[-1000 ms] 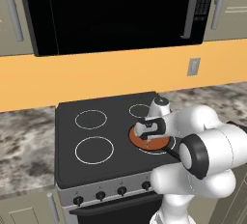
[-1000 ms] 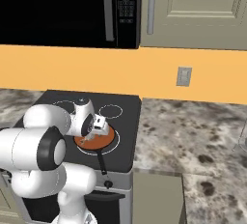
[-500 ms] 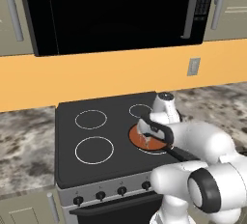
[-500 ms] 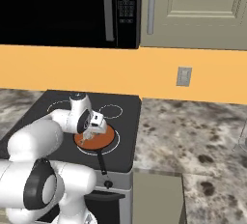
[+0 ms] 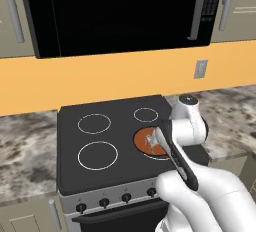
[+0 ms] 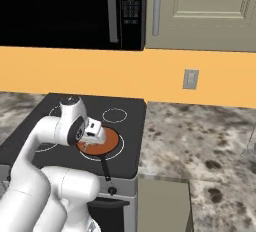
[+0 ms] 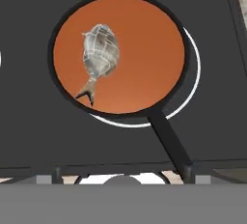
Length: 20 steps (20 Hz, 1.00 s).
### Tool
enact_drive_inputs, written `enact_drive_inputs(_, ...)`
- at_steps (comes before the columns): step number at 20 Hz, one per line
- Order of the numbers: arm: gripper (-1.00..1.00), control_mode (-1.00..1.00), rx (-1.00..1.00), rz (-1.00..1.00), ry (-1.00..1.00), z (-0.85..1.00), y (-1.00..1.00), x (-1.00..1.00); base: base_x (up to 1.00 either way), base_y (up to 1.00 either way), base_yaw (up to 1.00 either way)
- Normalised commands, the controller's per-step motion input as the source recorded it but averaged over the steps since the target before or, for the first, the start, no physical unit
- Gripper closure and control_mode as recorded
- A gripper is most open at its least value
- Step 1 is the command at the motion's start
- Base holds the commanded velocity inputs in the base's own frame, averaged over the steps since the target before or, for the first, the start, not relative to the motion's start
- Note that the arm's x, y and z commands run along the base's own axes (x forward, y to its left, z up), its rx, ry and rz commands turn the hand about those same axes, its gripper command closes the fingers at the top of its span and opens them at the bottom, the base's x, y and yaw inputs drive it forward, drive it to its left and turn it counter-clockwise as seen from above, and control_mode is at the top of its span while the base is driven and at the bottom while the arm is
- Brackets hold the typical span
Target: Retrieve the fish from the fridge and place it on the saucepan with marinade on the stove.
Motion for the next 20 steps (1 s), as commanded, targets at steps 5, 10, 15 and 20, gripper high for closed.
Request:
enact_drive_inputs(5, -1.0, -1.0, 0.0, 0.0, -0.04, 0.43, -0.01, -0.98, 0.0, 0.0, 0.0)
enact_drive_inputs(10, -1.0, -1.0, 0.0, 0.0, -0.06, 0.68, 0.0, -0.87, 0.0, 0.0, 0.0)
enact_drive_inputs(15, -1.0, -1.0, 0.0, 0.0, -0.1, 0.62, 0.0, -0.82, 0.0, 0.0, 0.0)
enact_drive_inputs(20, -1.0, -1.0, 0.0, 0.0, -0.12, 0.43, 0.0, -0.88, 0.0, 0.0, 0.0)
